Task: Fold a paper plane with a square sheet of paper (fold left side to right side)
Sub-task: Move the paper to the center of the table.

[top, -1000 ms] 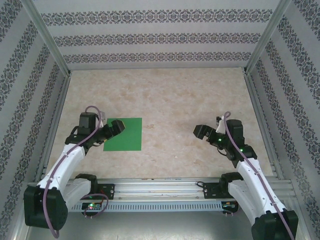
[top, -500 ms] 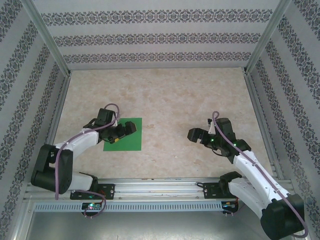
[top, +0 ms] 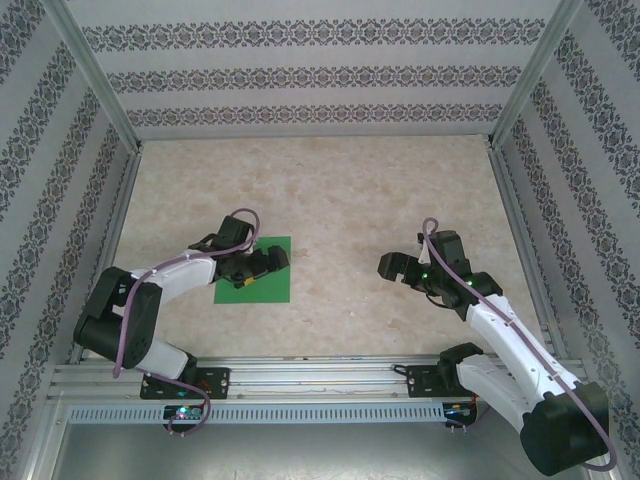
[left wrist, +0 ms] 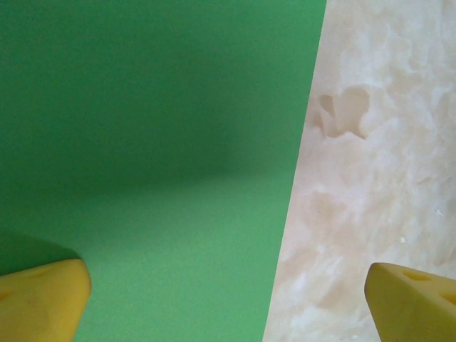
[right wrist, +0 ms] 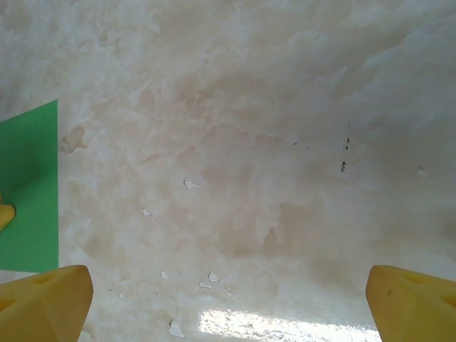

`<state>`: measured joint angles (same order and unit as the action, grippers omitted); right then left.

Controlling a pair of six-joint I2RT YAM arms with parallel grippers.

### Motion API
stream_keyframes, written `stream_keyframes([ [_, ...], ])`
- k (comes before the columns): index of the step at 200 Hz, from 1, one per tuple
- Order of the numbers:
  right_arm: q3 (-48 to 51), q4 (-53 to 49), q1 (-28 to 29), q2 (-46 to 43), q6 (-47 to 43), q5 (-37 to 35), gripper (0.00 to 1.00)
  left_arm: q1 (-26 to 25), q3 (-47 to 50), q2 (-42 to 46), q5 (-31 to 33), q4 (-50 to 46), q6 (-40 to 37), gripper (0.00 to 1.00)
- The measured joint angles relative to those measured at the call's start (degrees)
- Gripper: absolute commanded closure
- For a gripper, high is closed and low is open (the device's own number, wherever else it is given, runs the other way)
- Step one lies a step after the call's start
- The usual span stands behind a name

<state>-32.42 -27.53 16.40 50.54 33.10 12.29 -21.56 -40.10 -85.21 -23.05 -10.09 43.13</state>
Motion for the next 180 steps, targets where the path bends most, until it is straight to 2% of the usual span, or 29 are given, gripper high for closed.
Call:
stream_keyframes([
  [74,-0.76,-2.05,0.0,1.66,-1.51,-4.28,0.02,-13.94,1.27,-0.83,4.9,7.78,15.34,0.0],
  [116,-0.85,-3.13,0.0,1.81,-1.99,-5.27,0.02,-19.76,-3.17,-6.86,6.45,12.55,20.11,0.0],
  [180,-0.85,-4.02,0.0,1.79,-3.85,-5.99,0.01,-23.52,-8.0,-11.87,7.1,15.47,23.1,0.0],
])
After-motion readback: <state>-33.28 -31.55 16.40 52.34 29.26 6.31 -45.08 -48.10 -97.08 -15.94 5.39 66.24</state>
